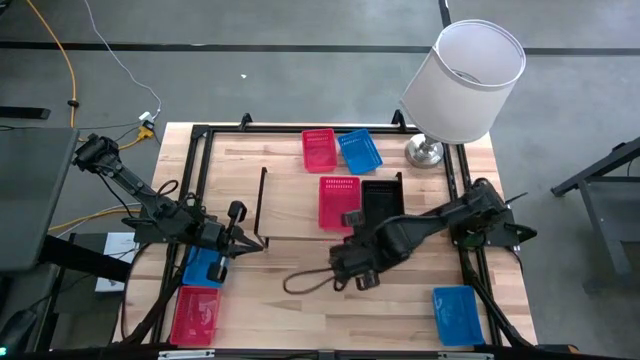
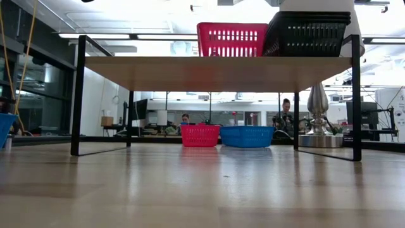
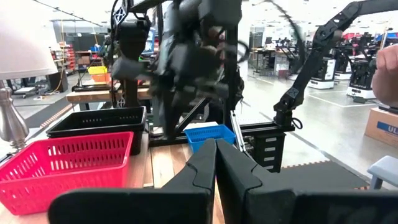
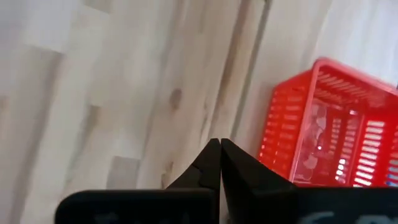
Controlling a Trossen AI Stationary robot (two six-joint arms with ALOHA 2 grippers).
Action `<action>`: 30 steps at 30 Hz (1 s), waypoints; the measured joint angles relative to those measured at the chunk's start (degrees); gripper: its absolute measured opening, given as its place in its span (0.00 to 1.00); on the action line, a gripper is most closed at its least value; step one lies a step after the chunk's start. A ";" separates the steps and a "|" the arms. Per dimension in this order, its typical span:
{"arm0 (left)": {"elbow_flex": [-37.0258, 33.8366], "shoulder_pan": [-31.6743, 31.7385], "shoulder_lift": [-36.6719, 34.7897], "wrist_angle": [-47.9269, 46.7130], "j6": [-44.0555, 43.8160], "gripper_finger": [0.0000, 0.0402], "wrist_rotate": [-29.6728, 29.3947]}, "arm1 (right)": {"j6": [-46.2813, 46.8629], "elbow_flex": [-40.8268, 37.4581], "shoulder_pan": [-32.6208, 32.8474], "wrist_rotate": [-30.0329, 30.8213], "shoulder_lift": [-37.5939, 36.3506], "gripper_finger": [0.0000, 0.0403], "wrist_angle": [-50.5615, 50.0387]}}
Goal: Stack baskets on shelf by color
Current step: Stack the bottom red bin on the red bin on the shelf
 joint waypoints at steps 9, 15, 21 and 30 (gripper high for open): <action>0.00 -0.53 0.00 0.00 0.15 0.00 0.04 | 10.99 -14.64 8.55 9.90 -16.42 0.00 6.89; 0.00 -0.70 -0.02 1.50 1.05 0.00 0.03 | 20.62 -38.16 14.94 17.22 -34.20 0.00 21.65; 0.00 -0.70 -0.02 1.46 1.05 0.00 0.02 | 17.99 -59.96 17.90 24.84 -48.11 0.00 43.61; 0.00 -0.70 -0.02 1.46 1.05 0.00 -0.01 | -9.49 -82.29 15.63 23.37 -55.04 0.00 92.24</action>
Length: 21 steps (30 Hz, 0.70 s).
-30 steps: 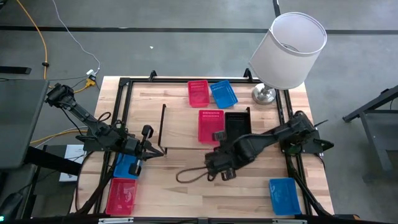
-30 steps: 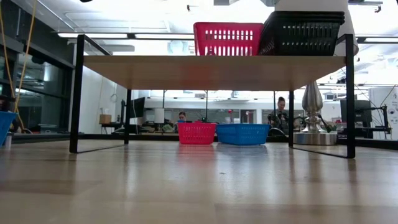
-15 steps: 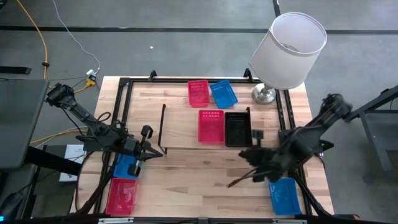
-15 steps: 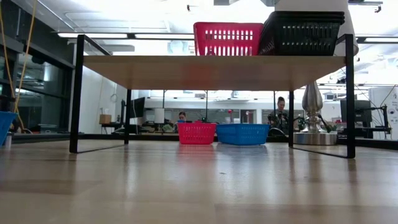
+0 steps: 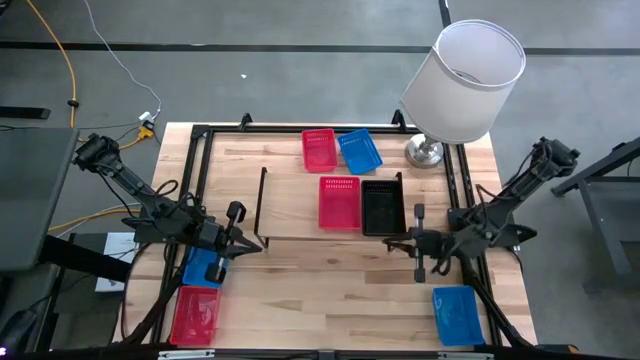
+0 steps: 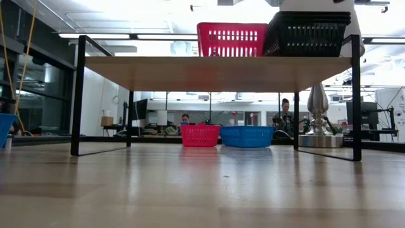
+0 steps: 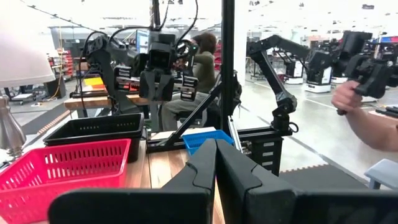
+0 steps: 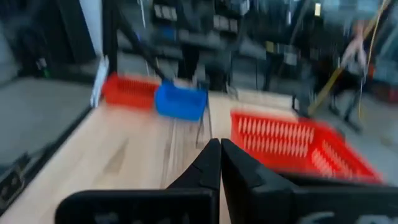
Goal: Stack baskets on shelf by color
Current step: Stack the bottom red bin on the red bin on the shelf
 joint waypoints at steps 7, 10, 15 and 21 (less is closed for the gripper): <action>0.00 0.00 0.00 0.00 -0.45 0.00 0.03 | -13.40 -4.33 -0.61 -10.40 0.11 0.00 20.31; 0.00 0.00 0.00 1.24 -0.51 0.00 0.04 | -13.32 -4.33 -0.39 -10.92 0.15 0.00 22.22; 0.47 0.04 0.73 3.02 -2.94 0.01 1.02 | -10.95 -4.33 -0.43 -4.90 0.15 0.00 20.71; 6.31 -1.80 7.88 0.48 -4.55 0.15 6.00 | -10.16 -4.33 -0.46 -5.03 1.51 0.00 19.10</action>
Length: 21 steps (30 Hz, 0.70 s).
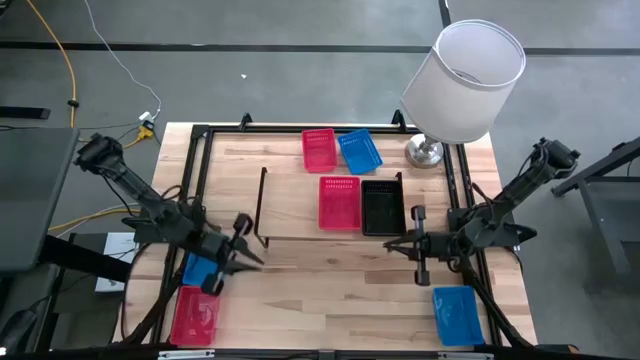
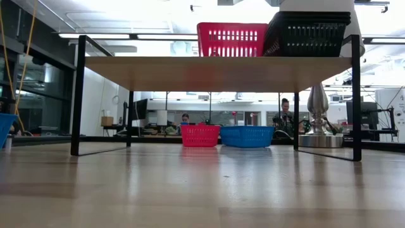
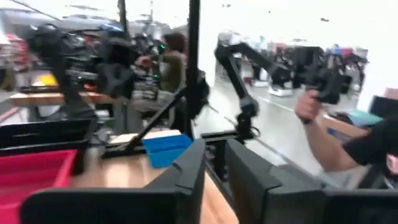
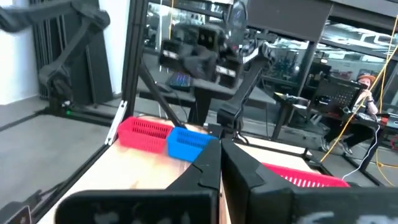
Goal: Stack baskets on shelf by color
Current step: Stack the bottom red bin on the red bin on the shelf
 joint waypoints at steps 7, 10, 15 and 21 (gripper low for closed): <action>18.03 -4.03 10.84 -31.85 -8.44 0.36 -2.29 | -0.10 0.00 0.00 -0.08 1.70 0.00 0.60; 25.49 -6.30 15.49 -47.88 -13.71 0.42 -1.21 | 0.02 0.00 0.00 -0.10 1.68 0.00 0.65; 32.22 -10.39 22.84 -63.78 -18.33 0.43 -0.28 | 0.03 0.00 0.00 -0.12 1.68 0.00 0.61; 36.57 -15.45 31.67 -75.60 -20.13 0.42 0.17 | 0.01 0.00 0.00 -0.12 1.68 0.00 -0.27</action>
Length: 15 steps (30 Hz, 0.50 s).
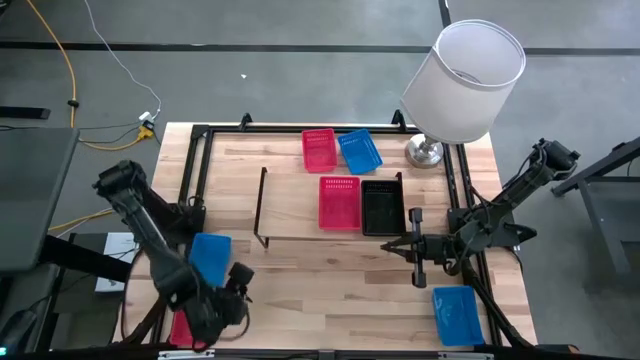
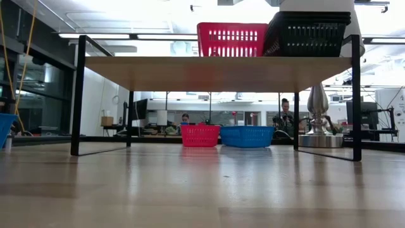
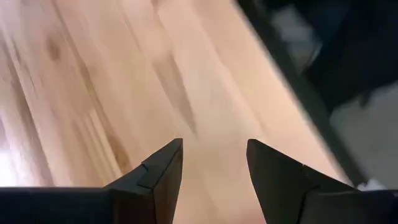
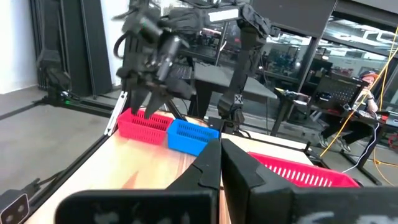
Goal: Stack baskets on shelf by color
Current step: Stack the bottom red bin on the red bin on the shelf
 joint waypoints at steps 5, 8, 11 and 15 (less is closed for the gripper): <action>4.88 -3.71 6.88 -15.36 0.64 0.42 0.02 | -0.09 0.00 0.00 -0.01 -0.02 0.00 -0.03; 6.45 -5.85 10.27 -21.00 2.50 0.42 0.70 | -0.11 0.00 0.00 -0.02 0.00 0.00 -0.25; 6.97 -7.63 13.15 -24.36 5.67 0.42 2.81 | -0.11 0.00 0.00 -0.02 0.00 0.00 -0.47; 7.08 -9.44 16.03 -25.38 8.59 0.42 4.95 | -0.13 0.00 0.00 -0.02 0.00 0.00 -0.89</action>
